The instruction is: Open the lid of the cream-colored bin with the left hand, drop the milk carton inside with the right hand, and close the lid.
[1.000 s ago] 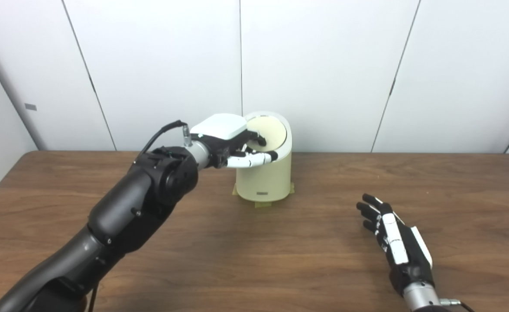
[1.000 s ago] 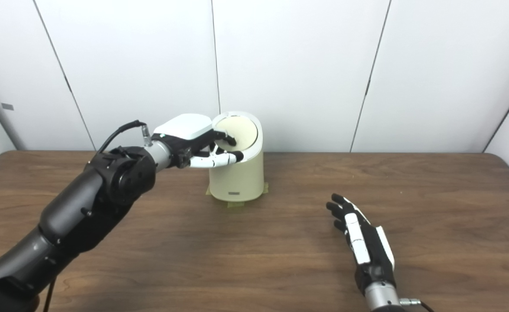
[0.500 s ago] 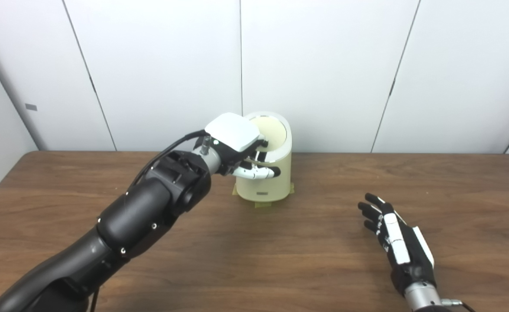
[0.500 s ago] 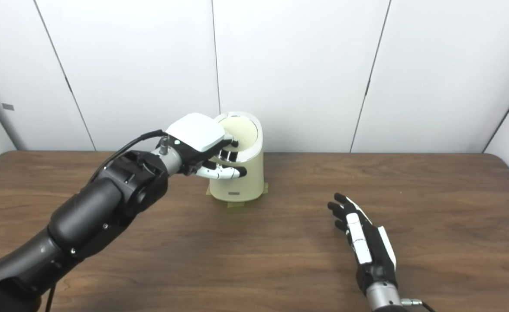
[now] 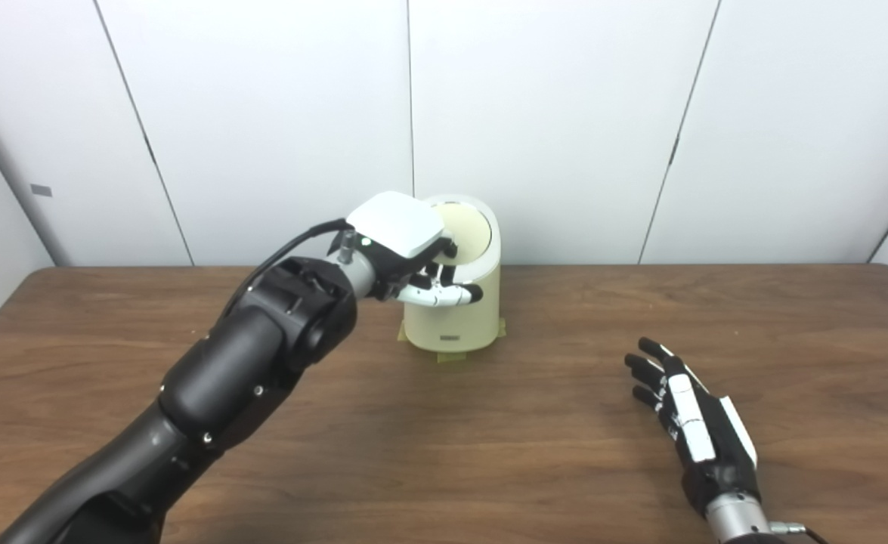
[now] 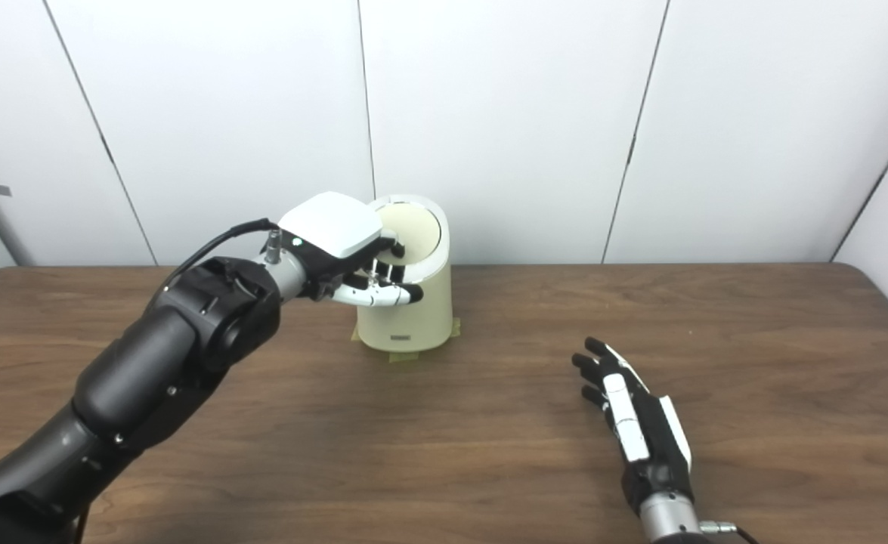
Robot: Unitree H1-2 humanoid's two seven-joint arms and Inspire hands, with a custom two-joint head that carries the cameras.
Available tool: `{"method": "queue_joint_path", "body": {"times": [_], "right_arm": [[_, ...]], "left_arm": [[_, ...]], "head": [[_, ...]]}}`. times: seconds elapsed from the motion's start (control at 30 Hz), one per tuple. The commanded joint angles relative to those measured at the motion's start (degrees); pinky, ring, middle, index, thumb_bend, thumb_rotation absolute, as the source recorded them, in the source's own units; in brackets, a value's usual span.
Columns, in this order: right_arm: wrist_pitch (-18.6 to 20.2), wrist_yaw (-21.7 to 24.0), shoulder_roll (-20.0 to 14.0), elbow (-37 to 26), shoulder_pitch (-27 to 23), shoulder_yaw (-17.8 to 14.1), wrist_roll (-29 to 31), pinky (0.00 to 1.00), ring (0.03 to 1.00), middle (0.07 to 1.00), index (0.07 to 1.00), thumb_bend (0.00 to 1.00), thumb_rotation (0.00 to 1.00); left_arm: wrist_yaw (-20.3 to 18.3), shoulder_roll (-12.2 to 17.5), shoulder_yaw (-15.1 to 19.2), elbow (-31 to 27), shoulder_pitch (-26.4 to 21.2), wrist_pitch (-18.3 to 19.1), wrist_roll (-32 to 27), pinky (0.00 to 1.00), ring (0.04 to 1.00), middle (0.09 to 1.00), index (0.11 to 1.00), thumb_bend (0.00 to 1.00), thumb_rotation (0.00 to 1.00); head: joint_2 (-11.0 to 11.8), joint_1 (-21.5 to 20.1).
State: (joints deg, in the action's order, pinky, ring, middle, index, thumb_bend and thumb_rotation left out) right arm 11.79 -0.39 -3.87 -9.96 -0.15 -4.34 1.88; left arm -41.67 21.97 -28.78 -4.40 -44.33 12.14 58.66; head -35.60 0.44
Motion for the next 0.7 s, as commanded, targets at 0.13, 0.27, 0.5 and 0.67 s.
{"method": "queue_joint_path", "body": {"times": [0.13, 0.27, 0.5, 0.67], "right_arm": [[-1.77, 0.09, -0.14, -1.10, -1.96, -0.26, 0.43, 0.85, 0.869, 0.807, 0.855, 0.65, 0.90], [-0.78, -0.10, 0.22, -1.28, -2.17, -0.38, 0.70, 0.86, 0.866, 0.797, 0.851, 0.64, 0.89], [-0.02, -0.26, 0.71, -1.91, -2.31, -0.10, 0.45, 0.86, 0.864, 0.790, 0.845, 0.62, 0.90], [0.70, 0.19, 1.08, -3.00, -2.21, 0.14, 1.12, 0.81, 0.852, 0.791, 0.836, 0.63, 0.89]], "left_arm": [[6.41, -2.70, 11.33, -1.40, -3.13, 2.04, -8.27, 0.75, 0.856, 0.859, 0.823, 0.49, 0.66], [11.23, -5.91, 18.58, -1.12, -3.19, 4.58, -15.02, 0.84, 0.928, 0.925, 0.885, 0.43, 0.71], [20.63, -9.02, 26.87, 1.07, -0.72, 4.50, -25.19, 0.86, 0.943, 0.961, 0.945, 0.34, 0.86], [23.57, -10.01, 32.07, 0.28, 2.52, 5.08, -35.07, 0.91, 0.959, 0.962, 0.951, 0.40, 0.94]], "head": [[0.16, -0.32], [0.15, -0.45], [0.27, -0.92], [0.32, -0.92]]}}
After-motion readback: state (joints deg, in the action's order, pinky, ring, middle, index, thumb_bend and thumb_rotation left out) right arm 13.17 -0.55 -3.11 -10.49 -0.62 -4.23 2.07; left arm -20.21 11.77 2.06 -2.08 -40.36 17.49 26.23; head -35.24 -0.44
